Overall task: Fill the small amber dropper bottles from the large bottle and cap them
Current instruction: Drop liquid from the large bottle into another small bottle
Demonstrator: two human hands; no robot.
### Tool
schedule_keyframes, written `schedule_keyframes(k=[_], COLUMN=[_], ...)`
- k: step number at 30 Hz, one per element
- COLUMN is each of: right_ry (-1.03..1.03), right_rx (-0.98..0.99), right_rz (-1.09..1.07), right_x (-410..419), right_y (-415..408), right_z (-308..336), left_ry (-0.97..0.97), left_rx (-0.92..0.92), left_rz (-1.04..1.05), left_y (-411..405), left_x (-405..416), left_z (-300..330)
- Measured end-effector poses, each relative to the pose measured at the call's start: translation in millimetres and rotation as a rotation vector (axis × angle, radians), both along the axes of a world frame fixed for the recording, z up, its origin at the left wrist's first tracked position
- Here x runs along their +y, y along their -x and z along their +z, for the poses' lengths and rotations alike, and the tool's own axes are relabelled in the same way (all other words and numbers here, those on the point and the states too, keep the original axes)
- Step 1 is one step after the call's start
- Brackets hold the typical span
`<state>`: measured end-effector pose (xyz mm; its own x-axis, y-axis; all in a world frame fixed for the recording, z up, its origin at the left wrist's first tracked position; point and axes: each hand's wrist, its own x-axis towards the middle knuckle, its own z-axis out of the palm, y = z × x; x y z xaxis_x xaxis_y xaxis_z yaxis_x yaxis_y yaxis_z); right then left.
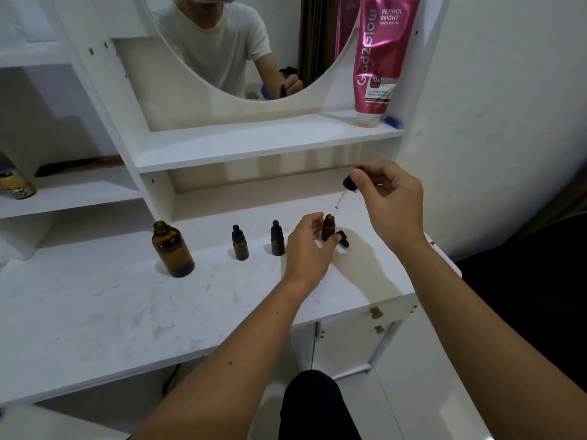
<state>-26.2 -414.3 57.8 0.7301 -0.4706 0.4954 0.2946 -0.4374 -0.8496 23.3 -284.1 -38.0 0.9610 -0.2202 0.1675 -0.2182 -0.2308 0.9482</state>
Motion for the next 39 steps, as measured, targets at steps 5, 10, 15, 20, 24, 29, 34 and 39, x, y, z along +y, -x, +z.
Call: schedule_keyframes(k=[5,10,15,20,24,29,34,39], right_ry=[-0.005,0.005,-0.007,0.009,0.032,0.041,0.056,0.040], right_rx=[0.021,0.053,0.073,0.063,0.076,0.093,0.091,0.052], right_rz=[0.023,0.012,-0.007,0.038,0.007,-0.006,0.033,0.031], right_x=[2,5,7,7,10,9,12,14], right_y=[-4,-5,-6,-5,-6,-8,-5,0], right_z=[-6,-7,-7,-2,-2,-5,-4,7], left_ry=[0.010,0.002,0.002,-0.011,-0.008,-0.003,-0.014,-0.024], left_rx=[-0.064,-0.092,-0.091,-0.091,-0.101,-0.103,-0.094,-0.060], left_rz=[0.034,0.037,0.035,0.039,0.039,0.037,0.029,0.036], left_y=[-4,-3,-2,-3,-3,-4,-4,-3], left_x=[-1,-1,0,0,0,0,1,0], left_z=[1,1,1,1,0,-1,-1,0])
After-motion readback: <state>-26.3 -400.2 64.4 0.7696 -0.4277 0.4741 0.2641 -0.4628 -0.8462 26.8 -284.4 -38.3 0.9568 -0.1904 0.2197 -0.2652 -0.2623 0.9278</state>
